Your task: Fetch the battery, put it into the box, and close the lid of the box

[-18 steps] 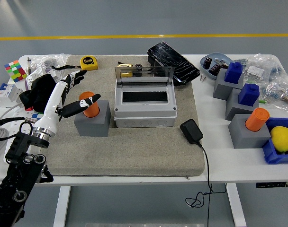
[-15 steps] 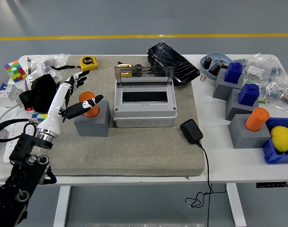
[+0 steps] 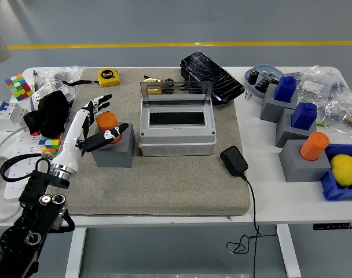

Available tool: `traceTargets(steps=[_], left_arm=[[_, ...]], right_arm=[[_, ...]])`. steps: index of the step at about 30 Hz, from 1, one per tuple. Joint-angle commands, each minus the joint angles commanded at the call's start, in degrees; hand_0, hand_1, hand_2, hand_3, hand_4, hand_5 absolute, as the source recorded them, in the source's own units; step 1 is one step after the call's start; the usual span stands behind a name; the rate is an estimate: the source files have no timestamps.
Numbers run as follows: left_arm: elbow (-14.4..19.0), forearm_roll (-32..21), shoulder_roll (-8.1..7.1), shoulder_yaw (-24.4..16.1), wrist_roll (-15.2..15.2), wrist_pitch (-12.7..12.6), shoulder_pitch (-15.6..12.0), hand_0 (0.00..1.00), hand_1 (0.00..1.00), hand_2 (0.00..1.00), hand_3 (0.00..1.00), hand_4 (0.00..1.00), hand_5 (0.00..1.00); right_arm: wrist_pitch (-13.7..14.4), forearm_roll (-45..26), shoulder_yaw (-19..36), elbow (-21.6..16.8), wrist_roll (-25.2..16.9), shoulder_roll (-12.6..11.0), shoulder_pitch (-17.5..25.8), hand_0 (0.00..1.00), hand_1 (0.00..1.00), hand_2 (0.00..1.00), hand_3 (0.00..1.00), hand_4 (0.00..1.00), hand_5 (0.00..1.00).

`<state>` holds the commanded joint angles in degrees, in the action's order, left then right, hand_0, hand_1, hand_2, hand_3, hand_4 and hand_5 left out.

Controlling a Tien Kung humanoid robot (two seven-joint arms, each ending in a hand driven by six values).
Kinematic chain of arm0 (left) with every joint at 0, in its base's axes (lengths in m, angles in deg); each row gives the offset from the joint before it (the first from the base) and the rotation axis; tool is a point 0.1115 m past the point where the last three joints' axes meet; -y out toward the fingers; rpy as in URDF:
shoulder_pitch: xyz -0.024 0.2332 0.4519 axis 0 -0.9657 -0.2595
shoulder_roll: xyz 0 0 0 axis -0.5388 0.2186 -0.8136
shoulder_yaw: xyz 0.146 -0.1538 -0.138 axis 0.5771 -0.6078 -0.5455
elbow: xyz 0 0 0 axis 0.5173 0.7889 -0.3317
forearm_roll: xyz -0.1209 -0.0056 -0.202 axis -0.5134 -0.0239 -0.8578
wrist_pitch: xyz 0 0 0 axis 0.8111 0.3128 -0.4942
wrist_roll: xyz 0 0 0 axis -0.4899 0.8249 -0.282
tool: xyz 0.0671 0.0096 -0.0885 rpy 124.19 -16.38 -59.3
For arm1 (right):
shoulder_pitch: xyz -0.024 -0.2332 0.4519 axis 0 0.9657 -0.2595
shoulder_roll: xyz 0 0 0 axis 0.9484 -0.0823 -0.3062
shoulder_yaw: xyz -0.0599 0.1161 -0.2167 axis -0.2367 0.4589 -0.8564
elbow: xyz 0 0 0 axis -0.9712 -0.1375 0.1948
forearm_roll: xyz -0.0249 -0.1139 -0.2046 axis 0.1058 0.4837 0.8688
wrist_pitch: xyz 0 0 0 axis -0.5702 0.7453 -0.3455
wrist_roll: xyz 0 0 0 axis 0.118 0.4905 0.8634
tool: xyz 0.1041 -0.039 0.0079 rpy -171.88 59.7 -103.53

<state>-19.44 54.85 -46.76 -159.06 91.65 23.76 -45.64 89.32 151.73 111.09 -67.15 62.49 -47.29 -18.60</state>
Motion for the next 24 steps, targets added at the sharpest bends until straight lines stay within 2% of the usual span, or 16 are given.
traceTargets(steps=[1, 6, 7, 12, 13, 18, 19, 24], left_arm=[[-0.26, -0.09, 0.0, 0.19, 0.17, -0.14, 0.11, 0.562, 0.72, 0.771, 0.752, 0.998, 0.174], [-1.86, -1.34, 0.0, 1.38, 1.35, -0.85, 0.74, 0.562, 0.72, 0.771, 0.752, 0.998, 0.174], [-2.3, -1.89, 0.0, 1.64, 1.67, -0.99, 0.9, 0.407, 0.587, 0.657, 0.681, 0.998, 0.037], [-3.57, -4.07, 0.0, 2.78, 3.09, -1.56, 1.49, 0.407, 0.587, 0.657, 0.681, 0.998, 0.037], [-3.93, -4.74, 0.0, 3.01, 3.43, -1.7, 1.78, 0.37, 0.53, 0.582, 0.634, 0.998, 0.002], [-5.63, -7.46, 0.0, 3.69, 4.29, -1.74, 2.94, 0.37, 0.53, 0.582, 0.634, 0.998, 0.002], [-5.91, -7.97, 0.0, 3.86, 4.52, -1.75, 3.1, 0.335, 0.416, 0.427, 0.512, 0.998, 0.002], [-7.29, -10.49, 0.0, 4.7, 5.51, -1.92, 3.9, 0.335, 0.416, 0.427, 0.512, 0.998, 0.002]], right_arm=[[0.0, -0.1, -0.12, 0.0, -0.05, 0.0, -0.02, 0.635, 0.647, 0.675, 0.584, 0.998, 0.522], [-0.05, -0.19, -0.35, 0.0, -0.08, 0.05, -0.09, 0.635, 0.647, 0.675, 0.584, 0.998, 0.522], [-0.07, -0.22, -0.38, 0.0, -0.08, 0.04, -0.11, 0.635, 0.646, 0.674, 0.585, 0.998, 0.523], [-0.03, -0.2, -0.34, 0.0, -0.03, 0.03, -0.2, 0.635, 0.646, 0.674, 0.585, 0.998, 0.523], [0.0, -0.16, -0.31, 0.0, -0.02, 0.0, -0.22, 0.635, 0.646, 0.674, 0.585, 0.998, 0.523], [0.0, -0.17, -0.52, 0.0, -0.04, -0.04, -0.23, 0.635, 0.646, 0.674, 0.585, 0.998, 0.523], [0.0, -0.19, -0.56, 0.0, -0.04, -0.03, -0.23, 0.633, 0.646, 0.674, 0.584, 0.998, 0.522], [0.0, -0.06, -0.61, 0.0, 0.01, 0.03, -0.16, 0.633, 0.646, 0.674, 0.584, 0.998, 0.522]])
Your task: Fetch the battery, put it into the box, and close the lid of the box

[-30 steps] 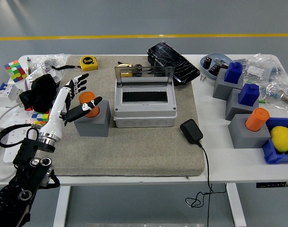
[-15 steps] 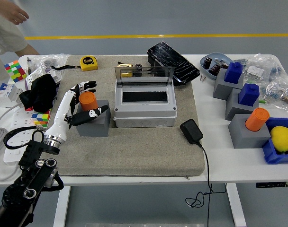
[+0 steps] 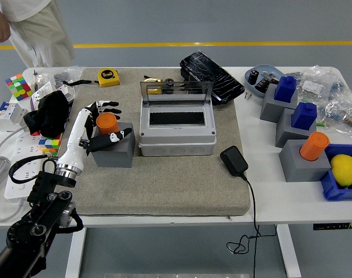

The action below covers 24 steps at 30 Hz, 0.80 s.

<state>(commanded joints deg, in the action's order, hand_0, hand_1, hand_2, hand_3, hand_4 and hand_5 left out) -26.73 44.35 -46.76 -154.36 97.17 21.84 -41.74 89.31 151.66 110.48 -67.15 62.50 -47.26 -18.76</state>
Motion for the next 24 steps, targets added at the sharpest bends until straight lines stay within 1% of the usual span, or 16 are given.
traceTargets(steps=[1, 6, 7, 12, 13, 18, 19, 21, 24], left_arm=[[-0.37, -0.48, 0.0, 0.11, 0.22, 0.03, 0.25, 0.312, 0.326, 0.333, 0.382, 0.941, 0.002], [-1.41, -2.07, 0.0, 0.78, 1.46, -0.12, 0.85, 0.312, 0.326, 0.333, 0.382, 0.941, 0.002], [-1.52, -2.34, 0.0, 0.9, 1.69, -0.12, 0.94, 0.307, 0.277, 0.272, 0.302, 0.826, 0.002], [-1.72, -3.95, 0.0, 1.37, 3.15, -0.19, 1.19, 0.307, 0.277, 0.272, 0.302, 0.826, 0.002], [-1.74, -4.12, 0.0, 1.39, 3.31, -0.19, 1.24, 0.278, 0.256, 0.247, 0.267, 0.728, 0.002], [-1.63, -4.58, 0.0, 1.55, 3.86, -0.23, 1.29, 0.278, 0.256, 0.247, 0.267, 0.728, 0.002], [-1.39, -4.51, 0.0, 1.59, 3.86, -0.26, 1.21, 0.261, 0.244, 0.235, 0.253, 0.643, 0.002], [-0.59, -4.01, 0.0, 1.63, 3.55, -0.24, 1.01, 0.261, 0.244, 0.235, 0.253, 0.643, 0.002], [2.51, -1.6, 0.0, 2.11, 1.75, -0.67, 0.62, 0.261, 0.244, 0.235, 0.253, 0.643, 0.002]], right_arm=[[0.01, 0.09, 0.03, 0.0, 0.02, 0.0, -0.03, 0.636, 0.647, 0.674, 0.584, 0.998, 0.522], [-0.01, -0.02, -0.08, 0.0, 0.02, 0.01, -0.13, 0.636, 0.647, 0.674, 0.584, 0.998, 0.522], [0.0, -0.03, -0.08, 0.0, 0.0, 0.0, -0.17, 0.635, 0.645, 0.674, 0.584, 0.998, 0.522], [0.04, 0.12, 0.06, 0.0, -0.01, 0.02, -0.14, 0.635, 0.645, 0.674, 0.584, 0.998, 0.522], [0.05, 0.15, 0.05, 0.0, -0.01, 0.02, -0.14, 0.636, 0.647, 0.674, 0.584, 0.998, 0.523], [0.11, 0.1, -0.07, 0.0, -0.14, 0.09, -0.1, 0.636, 0.647, 0.674, 0.584, 0.998, 0.523], [0.13, 0.08, -0.08, 0.0, -0.19, 0.09, -0.09, 0.636, 0.645, 0.674, 0.584, 0.998, 0.522], [0.16, 0.09, -0.05, 0.0, -0.23, 0.11, -0.14, 0.636, 0.645, 0.674, 0.584, 0.998, 0.522], [0.21, -0.03, 0.06, 0.0, -0.33, 0.13, -0.17, 0.636, 0.645, 0.674, 0.584, 0.998, 0.522]])
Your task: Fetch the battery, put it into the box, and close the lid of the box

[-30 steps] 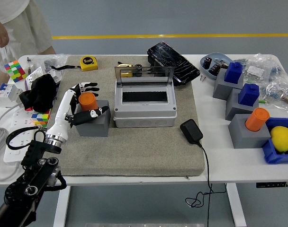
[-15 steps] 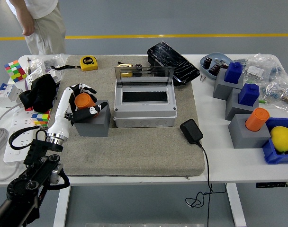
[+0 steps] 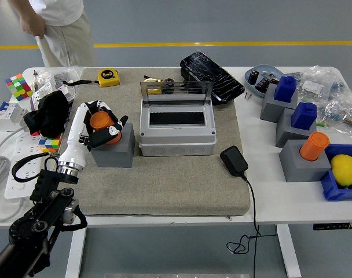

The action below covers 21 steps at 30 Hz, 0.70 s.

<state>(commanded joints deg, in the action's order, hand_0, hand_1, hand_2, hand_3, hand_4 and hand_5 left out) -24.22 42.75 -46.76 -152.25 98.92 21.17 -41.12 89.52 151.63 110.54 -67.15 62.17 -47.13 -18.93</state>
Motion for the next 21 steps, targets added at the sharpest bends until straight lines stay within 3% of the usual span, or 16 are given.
traceTargets(steps=[1, 8, 13, 17, 21], left_arm=[[1.06, 1.2, 0.0, 0.15, -0.68, -0.28, -0.02, 0.258, 0.235, 0.23, 0.251, 0.6, 0.002], [9.78, 10.38, 0.0, 2.58, -6.43, 0.35, 1.6, 0.259, 0.231, 0.226, 0.246, 0.587, 0.002], [14.73, 17.02, -0.77, 7.26, -12.65, 0.07, 5.03, 0.26, 0.229, 0.226, 0.248, 0.594, 0.002], [15.39, 22.73, -1.74, 12.24, -17.59, 0.13, 9.52, 0.26, 0.229, 0.226, 0.248, 0.594, 0.002], [12.63, 28.71, -1.28, 17.29, -20.44, 0.46, 14.33, 0.257, 0.227, 0.227, 0.251, 0.601, 0.002]], right_arm=[[0.0, 0.06, 0.07, 0.0, 0.03, 0.0, 0.01, 0.636, 0.645, 0.674, 0.584, 0.998, 0.522], [0.07, 0.04, -0.02, 0.0, -0.02, -0.24, -0.16, 0.638, 0.645, 0.672, 0.584, 0.998, 0.523], [0.06, 0.05, -0.25, 0.0, -0.04, -0.27, -0.14, 0.635, 0.645, 0.672, 0.583, 0.998, 0.523], [0.06, 0.23, -0.32, 0.0, 0.03, -0.27, -0.04, 0.635, 0.645, 0.672, 0.583, 0.998, 0.523], [0.06, -0.02, -0.59, 0.0, -0.02, -0.21, -0.02, 0.636, 0.645, 0.672, 0.583, 0.998, 0.522]])
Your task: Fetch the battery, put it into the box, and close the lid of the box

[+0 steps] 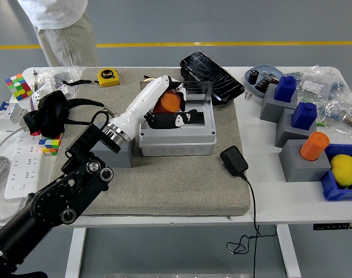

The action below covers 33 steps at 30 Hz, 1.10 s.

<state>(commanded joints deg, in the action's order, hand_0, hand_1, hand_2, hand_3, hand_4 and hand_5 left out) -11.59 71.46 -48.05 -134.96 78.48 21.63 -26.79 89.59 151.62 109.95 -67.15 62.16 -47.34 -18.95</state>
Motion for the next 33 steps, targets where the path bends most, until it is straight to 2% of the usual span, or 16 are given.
traceTargets(steps=[3, 4, 5, 7, 9, 10, 12, 15, 16, 21, 22, 27, 28, 33], left_arm=[[-2.4, 4.64, 0.75, 3.0, -1.95, 0.23, 2.86, 0.257, 0.227, 0.227, 0.251, 0.601, 0.002], [-3.33, 6.17, 1.07, 4.04, -2.75, 0.46, 3.88, 0.256, 0.23, 0.23, 0.26, 0.652, 0.002], [-4.17, 7.43, 1.28, 4.86, -3.2, 0.6, 4.7, 0.256, 0.23, 0.23, 0.26, 0.652, 0.002], [-6.48, 10.06, 1.28, 6.59, -3.86, 0.74, 6.63, 0.256, 0.23, 0.23, 0.26, 0.652, 0.002], [-8.38, 11.91, 1.28, 7.49, -4.02, 0.67, 7.9, 0.256, 0.23, 0.23, 0.26, 0.652, 0.002], [-9.54, 12.88, 1.28, 7.93, -3.9, 0.52, 8.6, 0.254, 0.231, 0.234, 0.271, 0.746, 0.002], [-11.49, 14.37, 1.28, 8.44, -3.46, 0.17, 9.68, 0.254, 0.231, 0.234, 0.271, 0.746, 0.002], [-14.82, 15.71, 1.28, 9.15, -3.3, -0.26, 11.25, 0.254, 0.231, 0.234, 0.271, 0.746, 0.002], [-15.53, 15.67, 1.28, 9.27, -3.31, -0.36, 11.6, 0.255, 0.229, 0.234, 0.284, 0.868, 0.002], [-18.69, 15.16, 1.28, 9.54, -2.04, -1.02, 13.1, 0.255, 0.229, 0.234, 0.284, 0.868, 0.002], [-18.88, 14.97, 1.28, 9.46, -1.75, -1.12, 13.17, 0.337, 0.319, 0.325, 0.437, 0.998, 0.06], [-19.16, 13.74, 1.28, 9.23, -0.19, -1.49, 13.05, 0.337, 0.319, 0.325, 0.437, 0.998, 0.06], [-19.13, 13.31, 1.28, 9.18, 0.11, -1.51, 12.96, 0.576, 0.586, 0.589, 0.722, 0.998, 0.253], [-19.2, 12.13, 1.28, 8.89, 0.81, -1.9, 12.65, 0.576, 0.586, 0.589, 0.722, 0.998, 0.253]], right_arm=[[0.03, -0.25, -0.23, 0.0, -0.1, 0.0, -0.01, 0.636, 0.645, 0.672, 0.583, 0.998, 0.522], [0.03, -0.25, -0.26, 0.0, -0.08, 0.0, -0.01, 0.636, 0.645, 0.672, 0.582, 0.998, 0.522], [0.02, -0.23, -0.25, 0.0, -0.06, 0.01, 0.01, 0.636, 0.645, 0.672, 0.582, 0.998, 0.522], [0.04, -0.04, -0.15, 0.0, 0.03, 0.01, 0.1, 0.636, 0.645, 0.672, 0.582, 0.998, 0.522], [0.04, 0.18, -0.06, 0.0, 0.14, 0.02, 0.18, 0.636, 0.645, 0.672, 0.582, 0.998, 0.522], [0.06, 0.28, 0.02, 0.0, 0.19, 0.04, 0.23, 0.636, 0.645, 0.672, 0.583, 0.998, 0.522], [0.06, 0.32, -0.02, 0.0, 0.21, 0.06, 0.26, 0.636, 0.645, 0.672, 0.583, 0.998, 0.522], [0.03, 0.23, -0.29, 0.0, 0.18, 0.06, 0.22, 0.636, 0.645, 0.672, 0.583, 0.998, 0.522], [0.03, 0.21, -0.37, 0.0, 0.16, 0.05, 0.17, 0.636, 0.644, 0.672, 0.582, 0.998, 0.521], [0.01, 0.1, -0.73, 0.0, 0.14, 0.03, 0.01, 0.636, 0.644, 0.672, 0.582, 0.998, 0.521], [0.01, 0.11, -0.77, 0.0, 0.14, 0.02, -0.03, 0.636, 0.644, 0.672, 0.582, 0.998, 0.52], [0.01, 0.16, -0.81, 0.0, 0.15, 0.0, -0.09, 0.636, 0.644, 0.672, 0.582, 0.998, 0.52], [0.01, 0.09, -0.88, 0.0, 0.12, 0.0, -0.07, 0.636, 0.644, 0.671, 0.582, 0.998, 0.52], [0.0, 0.2, -0.85, 0.0, 0.13, 0.1, 0.02, 0.636, 0.644, 0.671, 0.582, 0.998, 0.52]])
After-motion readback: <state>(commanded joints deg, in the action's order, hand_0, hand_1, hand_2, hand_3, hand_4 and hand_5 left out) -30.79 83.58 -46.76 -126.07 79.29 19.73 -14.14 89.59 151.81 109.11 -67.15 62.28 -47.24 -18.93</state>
